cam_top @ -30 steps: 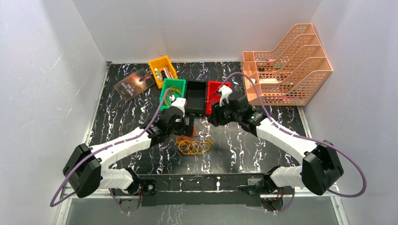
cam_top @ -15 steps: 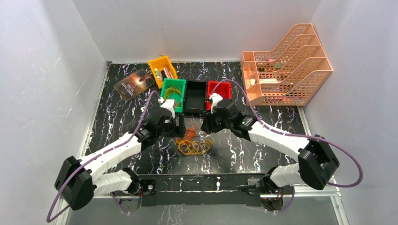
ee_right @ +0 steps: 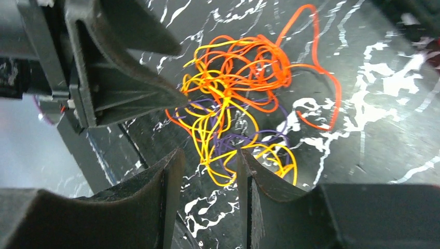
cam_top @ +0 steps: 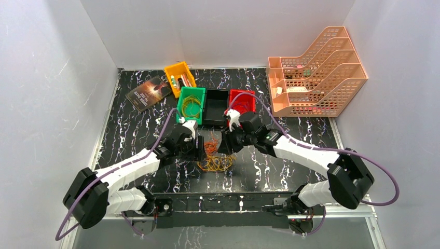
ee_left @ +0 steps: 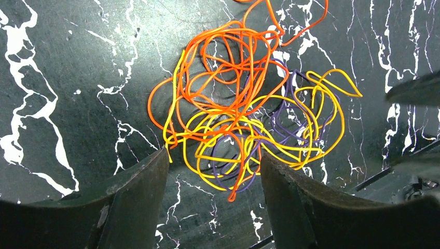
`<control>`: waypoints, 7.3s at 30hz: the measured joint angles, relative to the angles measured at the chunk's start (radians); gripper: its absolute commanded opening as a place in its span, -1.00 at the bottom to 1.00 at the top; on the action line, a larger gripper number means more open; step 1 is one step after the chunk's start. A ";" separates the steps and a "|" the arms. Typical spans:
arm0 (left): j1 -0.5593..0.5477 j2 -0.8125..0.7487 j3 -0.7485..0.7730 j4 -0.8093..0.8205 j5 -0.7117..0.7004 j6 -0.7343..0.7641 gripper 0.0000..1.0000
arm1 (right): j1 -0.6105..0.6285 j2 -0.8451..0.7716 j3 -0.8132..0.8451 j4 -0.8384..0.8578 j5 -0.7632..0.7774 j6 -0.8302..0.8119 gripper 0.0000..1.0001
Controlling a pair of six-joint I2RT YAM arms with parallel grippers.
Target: Untangle the cables
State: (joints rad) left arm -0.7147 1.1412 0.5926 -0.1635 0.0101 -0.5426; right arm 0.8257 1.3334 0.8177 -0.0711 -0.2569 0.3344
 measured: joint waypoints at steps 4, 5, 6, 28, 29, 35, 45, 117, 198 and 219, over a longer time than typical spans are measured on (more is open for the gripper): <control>0.000 0.015 0.011 0.006 -0.007 0.010 0.27 | 0.023 0.069 0.005 0.020 -0.078 -0.037 -0.02; 0.000 0.013 0.013 0.007 -0.011 0.011 0.27 | 0.029 0.093 0.007 0.023 -0.088 -0.047 -0.02; 0.000 0.008 0.014 0.007 -0.017 0.013 0.27 | 0.035 0.122 0.009 0.024 -0.098 -0.054 -0.03; 0.000 -0.082 0.006 0.063 -0.071 0.046 0.90 | 0.073 0.189 0.045 0.043 -0.098 -0.078 -1.00; 0.000 -0.111 0.000 0.084 -0.070 0.057 0.93 | 0.073 0.166 0.045 0.044 -0.087 -0.066 -1.00; 0.000 -0.242 -0.013 0.248 -0.052 0.145 0.97 | 0.073 0.042 0.079 0.042 -0.016 0.009 -1.00; 0.000 -0.277 -0.048 0.467 0.127 0.254 0.97 | 0.070 -0.030 0.216 -0.060 0.051 0.068 -1.00; 0.006 0.251 -0.258 0.830 0.362 0.135 0.47 | -0.032 -0.150 0.710 -0.166 0.158 -0.228 -1.00; 0.006 -0.363 -0.103 0.435 0.168 0.338 0.97 | -0.032 -0.179 1.004 -0.170 0.166 -0.422 -1.00; 0.006 0.120 -0.191 1.070 0.188 0.474 0.89 | -0.032 -0.184 1.004 -0.192 0.144 -0.412 -1.00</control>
State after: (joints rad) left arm -0.7090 1.2610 0.4015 0.9062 0.1982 -0.0689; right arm 0.7940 1.1492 1.8217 -0.2634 -0.1127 -0.0772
